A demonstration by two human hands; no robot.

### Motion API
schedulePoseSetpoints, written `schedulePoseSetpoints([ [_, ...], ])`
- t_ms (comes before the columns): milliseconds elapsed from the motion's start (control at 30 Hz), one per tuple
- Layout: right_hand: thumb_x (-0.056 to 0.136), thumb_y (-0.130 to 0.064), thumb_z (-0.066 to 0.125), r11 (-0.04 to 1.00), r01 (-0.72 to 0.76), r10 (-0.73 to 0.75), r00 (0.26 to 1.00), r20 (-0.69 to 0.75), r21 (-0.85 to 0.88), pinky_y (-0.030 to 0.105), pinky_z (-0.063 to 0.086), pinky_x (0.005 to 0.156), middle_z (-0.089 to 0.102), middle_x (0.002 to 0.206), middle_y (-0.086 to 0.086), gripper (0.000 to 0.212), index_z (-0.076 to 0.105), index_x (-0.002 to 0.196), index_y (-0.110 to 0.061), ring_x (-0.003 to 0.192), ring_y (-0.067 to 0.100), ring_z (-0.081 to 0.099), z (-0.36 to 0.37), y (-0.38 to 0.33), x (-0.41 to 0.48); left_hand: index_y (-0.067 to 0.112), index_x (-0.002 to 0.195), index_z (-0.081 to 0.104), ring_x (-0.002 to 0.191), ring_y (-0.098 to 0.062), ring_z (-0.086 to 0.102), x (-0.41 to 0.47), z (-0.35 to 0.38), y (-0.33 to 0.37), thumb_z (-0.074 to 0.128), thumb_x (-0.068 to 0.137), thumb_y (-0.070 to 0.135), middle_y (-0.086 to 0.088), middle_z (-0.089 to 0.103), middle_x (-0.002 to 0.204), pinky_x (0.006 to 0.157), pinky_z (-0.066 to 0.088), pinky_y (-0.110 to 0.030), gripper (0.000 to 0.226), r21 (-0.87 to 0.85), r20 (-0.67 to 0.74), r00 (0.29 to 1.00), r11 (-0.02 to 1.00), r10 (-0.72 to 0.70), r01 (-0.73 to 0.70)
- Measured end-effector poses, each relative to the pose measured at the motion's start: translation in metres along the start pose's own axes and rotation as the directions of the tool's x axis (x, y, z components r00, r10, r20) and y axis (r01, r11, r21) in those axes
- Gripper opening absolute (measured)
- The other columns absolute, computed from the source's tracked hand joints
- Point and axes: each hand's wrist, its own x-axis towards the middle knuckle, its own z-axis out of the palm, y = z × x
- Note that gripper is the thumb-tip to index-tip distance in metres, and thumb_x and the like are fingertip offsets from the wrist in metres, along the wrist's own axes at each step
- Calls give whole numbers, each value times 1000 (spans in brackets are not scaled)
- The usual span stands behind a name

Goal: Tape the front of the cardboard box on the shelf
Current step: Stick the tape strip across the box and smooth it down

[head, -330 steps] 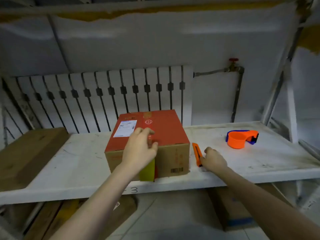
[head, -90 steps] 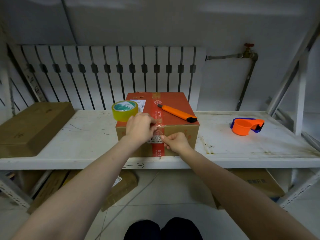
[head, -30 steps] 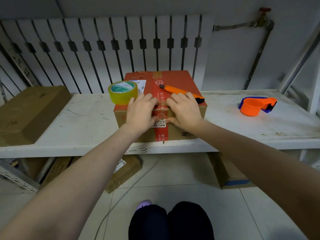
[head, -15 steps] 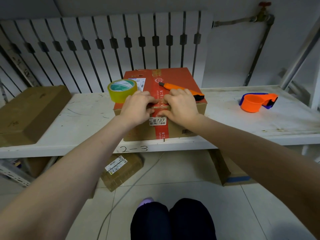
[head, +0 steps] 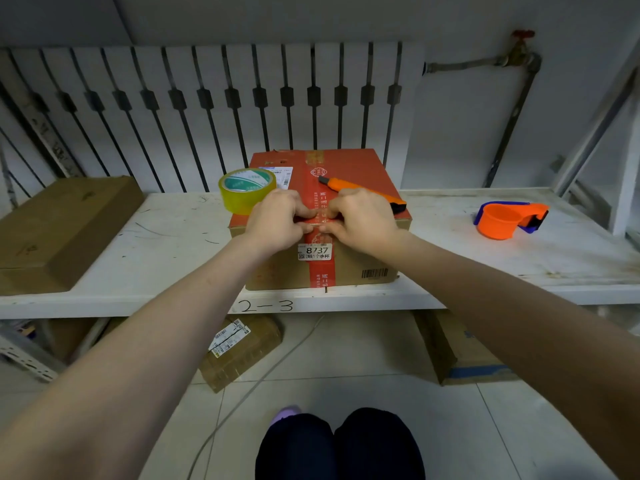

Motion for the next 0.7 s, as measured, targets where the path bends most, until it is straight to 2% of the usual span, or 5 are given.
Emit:
schedulePoseSetpoints([
  [133,84,-42,62,998,27,-33,994,100,60,36,52,78,65,110,1,33,65,109,-21,99,21,61,-11,8,-1,21,110,71,100,-21,50,-6,6,-4,68,81,23,1,65,103,87,46,-40,29,-27,-65,998,1000,3,-5],
  [267,77,-48,68,1000,24,-26,987,158,14,41,51,85,57,121,6,61,51,128,-18,110,26,55,-11,3,1,27,112,68,108,-21,47,-7,4,2,66,83,29,4,64,107,91,41,-41,30,101,-94,996,995,-8,18],
  [467,86,-37,61,997,68,-65,992,108,-27,41,44,97,45,130,8,53,48,132,-14,121,25,42,7,2,-7,25,120,60,111,-22,47,-23,13,12,54,89,32,1,62,109,89,35,-38,33,318,-171,981,948,88,-29],
  [600,92,-25,55,994,102,-106,988,114,40,40,20,116,36,148,10,56,34,142,-11,138,26,30,18,9,-16,23,133,48,114,-22,47,-25,18,10,51,89,43,-2,59,116,91,36,-38,49,320,-186,979,947,85,-22],
  [700,95,-31,48,993,121,-122,986,113,16,38,23,114,40,146,12,55,32,143,-8,135,26,34,20,12,-16,25,134,49,112,-23,45,-19,19,14,44,92,44,-4,55,114,91,36,-37,45,316,-163,985,949,61,-7],
])
